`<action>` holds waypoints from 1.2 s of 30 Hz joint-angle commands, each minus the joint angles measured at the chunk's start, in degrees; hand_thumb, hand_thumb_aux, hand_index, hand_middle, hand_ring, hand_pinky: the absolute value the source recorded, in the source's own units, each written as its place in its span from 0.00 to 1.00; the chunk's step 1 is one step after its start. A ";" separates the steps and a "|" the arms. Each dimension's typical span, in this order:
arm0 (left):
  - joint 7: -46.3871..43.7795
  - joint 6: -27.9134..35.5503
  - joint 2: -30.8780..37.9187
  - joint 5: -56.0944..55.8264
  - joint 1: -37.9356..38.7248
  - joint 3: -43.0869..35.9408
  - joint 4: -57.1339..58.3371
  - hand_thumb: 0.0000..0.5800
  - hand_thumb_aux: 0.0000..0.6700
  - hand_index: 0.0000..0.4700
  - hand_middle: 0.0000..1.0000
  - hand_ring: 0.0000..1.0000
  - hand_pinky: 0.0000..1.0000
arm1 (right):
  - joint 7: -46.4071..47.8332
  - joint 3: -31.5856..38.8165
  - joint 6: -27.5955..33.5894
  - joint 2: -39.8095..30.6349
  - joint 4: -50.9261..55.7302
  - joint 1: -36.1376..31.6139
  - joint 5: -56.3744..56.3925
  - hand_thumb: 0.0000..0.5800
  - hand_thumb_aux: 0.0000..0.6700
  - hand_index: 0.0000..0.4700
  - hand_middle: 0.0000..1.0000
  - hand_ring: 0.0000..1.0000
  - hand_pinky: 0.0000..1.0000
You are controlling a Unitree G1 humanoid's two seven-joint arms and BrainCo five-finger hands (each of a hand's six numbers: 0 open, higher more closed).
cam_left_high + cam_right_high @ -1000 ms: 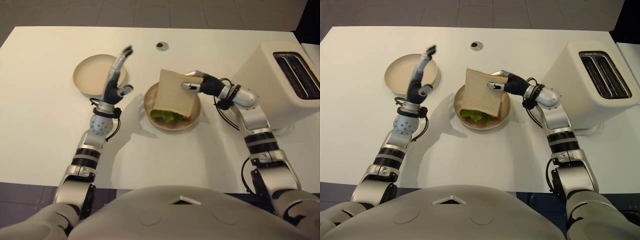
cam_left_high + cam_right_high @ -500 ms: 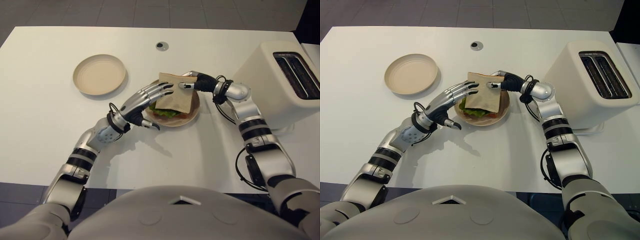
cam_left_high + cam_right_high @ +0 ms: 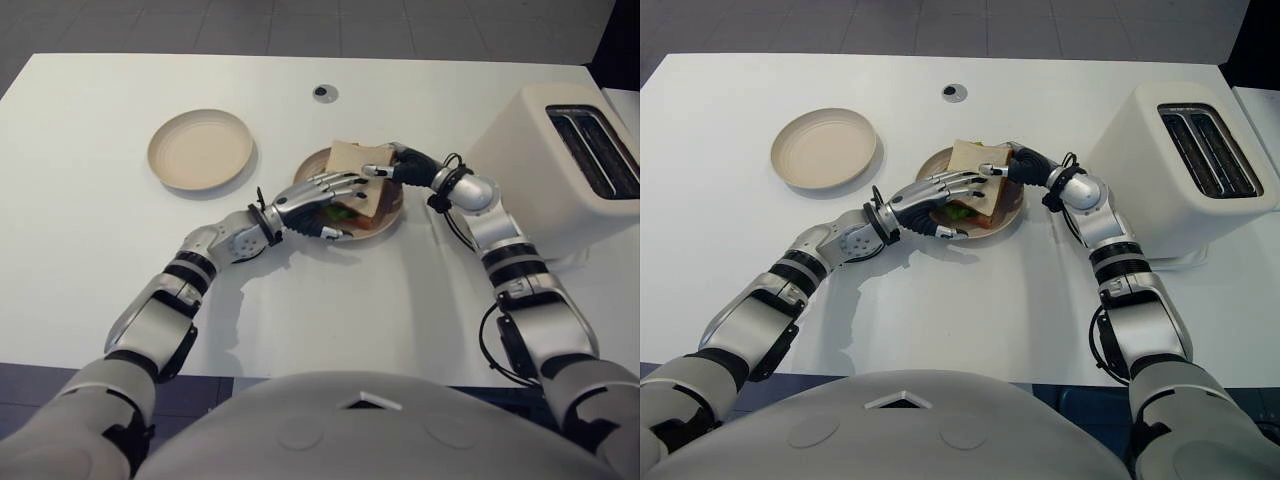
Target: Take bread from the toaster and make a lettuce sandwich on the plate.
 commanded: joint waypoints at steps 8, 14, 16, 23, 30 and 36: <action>-2.03 10.49 3.05 1.58 7.52 -2.67 -2.17 0.78 0.53 0.53 0.00 0.00 0.00 | -21.73 -7.79 -4.21 -1.46 -35.89 19.55 -9.44 0.00 0.00 0.00 0.00 0.00 0.00; -5.23 -8.57 2.21 -31.87 13.87 -0.77 -23.70 1.00 1.00 1.00 1.00 1.00 1.00 | 3.60 -0.18 0.62 -6.58 -51.85 31.95 19.03 1.00 1.00 1.00 1.00 1.00 1.00; -13.66 -7.89 6.63 -45.28 17.15 -4.79 -30.99 1.00 1.00 1.00 1.00 1.00 1.00 | 10.72 2.90 -2.20 -9.75 -50.89 34.99 20.25 1.00 1.00 1.00 1.00 1.00 1.00; -23.43 5.77 9.43 -31.50 22.35 -7.21 -21.08 1.00 1.00 1.00 1.00 1.00 1.00 | 9.73 7.55 -3.38 -7.62 -37.91 31.26 2.90 1.00 1.00 1.00 1.00 1.00 1.00; -5.03 15.40 -1.24 -16.47 11.21 -3.45 -1.28 1.00 1.00 1.00 1.00 1.00 1.00 | -9.44 8.48 0.56 1.47 -17.85 17.46 -14.23 1.00 1.00 1.00 1.00 1.00 1.00; 3.65 5.45 -4.54 -16.37 8.56 -0.65 7.05 1.00 1.00 1.00 1.00 1.00 1.00 | -20.35 7.26 -1.80 3.70 -9.51 15.25 -16.09 1.00 1.00 1.00 1.00 1.00 1.00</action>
